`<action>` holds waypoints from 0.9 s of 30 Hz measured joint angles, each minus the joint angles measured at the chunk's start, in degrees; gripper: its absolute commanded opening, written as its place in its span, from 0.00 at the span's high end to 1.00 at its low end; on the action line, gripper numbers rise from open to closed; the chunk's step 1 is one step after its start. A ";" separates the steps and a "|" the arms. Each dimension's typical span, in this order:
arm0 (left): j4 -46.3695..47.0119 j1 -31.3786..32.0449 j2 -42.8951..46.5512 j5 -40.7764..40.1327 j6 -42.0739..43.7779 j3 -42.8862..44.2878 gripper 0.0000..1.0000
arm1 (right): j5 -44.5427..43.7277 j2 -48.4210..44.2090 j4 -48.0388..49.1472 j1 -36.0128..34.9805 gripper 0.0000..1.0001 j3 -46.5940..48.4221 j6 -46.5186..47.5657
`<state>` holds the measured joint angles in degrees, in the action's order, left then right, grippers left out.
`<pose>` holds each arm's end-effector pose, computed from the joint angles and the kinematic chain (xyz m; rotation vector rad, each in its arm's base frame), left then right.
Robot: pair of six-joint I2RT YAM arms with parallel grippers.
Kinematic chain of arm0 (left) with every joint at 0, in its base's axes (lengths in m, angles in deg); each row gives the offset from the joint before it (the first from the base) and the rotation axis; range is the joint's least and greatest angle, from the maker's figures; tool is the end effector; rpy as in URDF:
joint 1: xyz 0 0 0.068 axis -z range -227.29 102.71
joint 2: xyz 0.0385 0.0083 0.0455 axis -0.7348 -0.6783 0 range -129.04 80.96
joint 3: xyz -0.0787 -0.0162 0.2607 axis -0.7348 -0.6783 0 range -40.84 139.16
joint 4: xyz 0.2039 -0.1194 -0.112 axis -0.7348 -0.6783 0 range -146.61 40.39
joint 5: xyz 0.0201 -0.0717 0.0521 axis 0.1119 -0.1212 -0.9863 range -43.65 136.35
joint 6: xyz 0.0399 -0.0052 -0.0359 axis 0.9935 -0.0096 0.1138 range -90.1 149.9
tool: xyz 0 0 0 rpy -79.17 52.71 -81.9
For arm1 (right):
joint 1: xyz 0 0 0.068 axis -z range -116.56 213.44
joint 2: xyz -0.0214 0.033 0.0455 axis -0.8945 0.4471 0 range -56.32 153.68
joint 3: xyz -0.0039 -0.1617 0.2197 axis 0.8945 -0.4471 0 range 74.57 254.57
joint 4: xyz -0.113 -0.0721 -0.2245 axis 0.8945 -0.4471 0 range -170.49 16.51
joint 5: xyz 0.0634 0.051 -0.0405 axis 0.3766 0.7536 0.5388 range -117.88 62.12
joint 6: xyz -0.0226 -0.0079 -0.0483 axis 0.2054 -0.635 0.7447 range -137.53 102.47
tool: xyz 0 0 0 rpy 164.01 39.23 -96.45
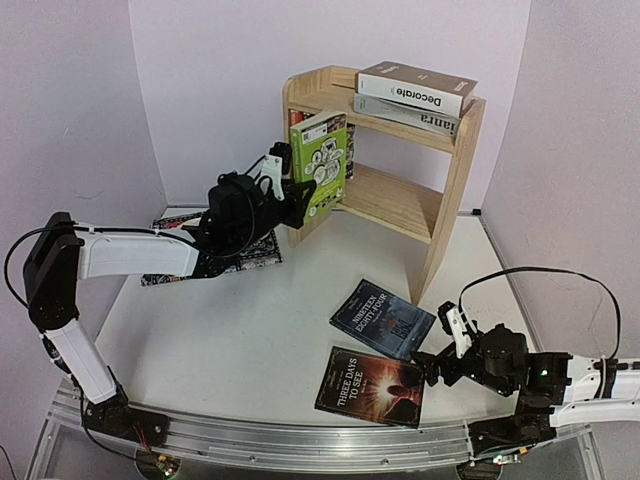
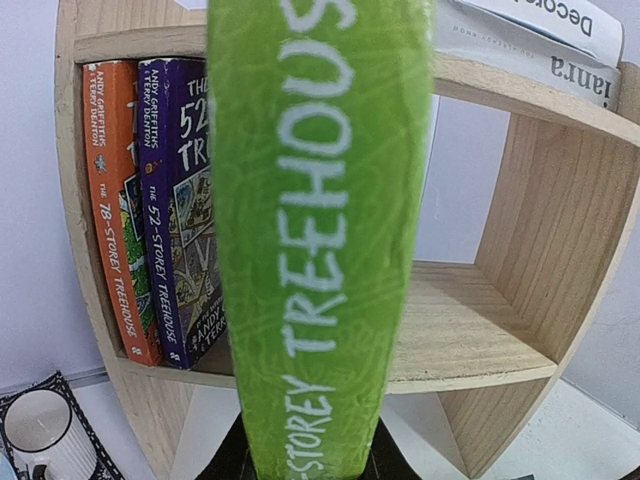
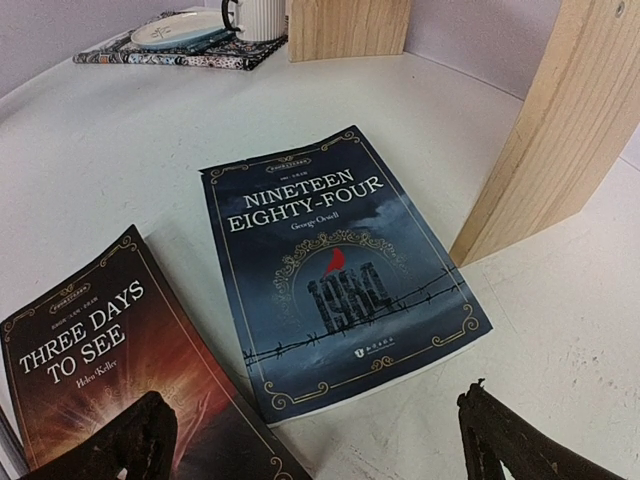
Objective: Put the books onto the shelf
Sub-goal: Place the book in the book pile on the shelf.
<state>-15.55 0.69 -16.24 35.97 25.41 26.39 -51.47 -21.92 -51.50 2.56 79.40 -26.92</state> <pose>0.2753 -0.2958 0.3127 0.4264 1.4695 -0.5991 0.0856 0.1246 0.1799 -0.4575 1.6624 0.5652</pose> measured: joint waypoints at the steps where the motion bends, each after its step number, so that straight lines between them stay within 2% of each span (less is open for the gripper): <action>1: 0.10 -0.03 -0.14 0.14 0.00 0.05 1.00 | 0.00 0.02 0.01 0.00 0.02 0.00 0.00; 15: 2.82 -0.29 -0.40 1.48 -0.23 -1.34 1.00 | 0.00 0.38 0.37 0.09 0.02 0.01 0.02; 27: 11.25 -0.43 -1.84 1.69 1.71 -6.73 1.00 | 0.00 0.58 0.37 0.09 0.02 -0.01 0.17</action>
<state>-4.30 0.26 -18.08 37.66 27.12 19.65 -51.48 -21.34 -51.12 2.65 79.39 -26.75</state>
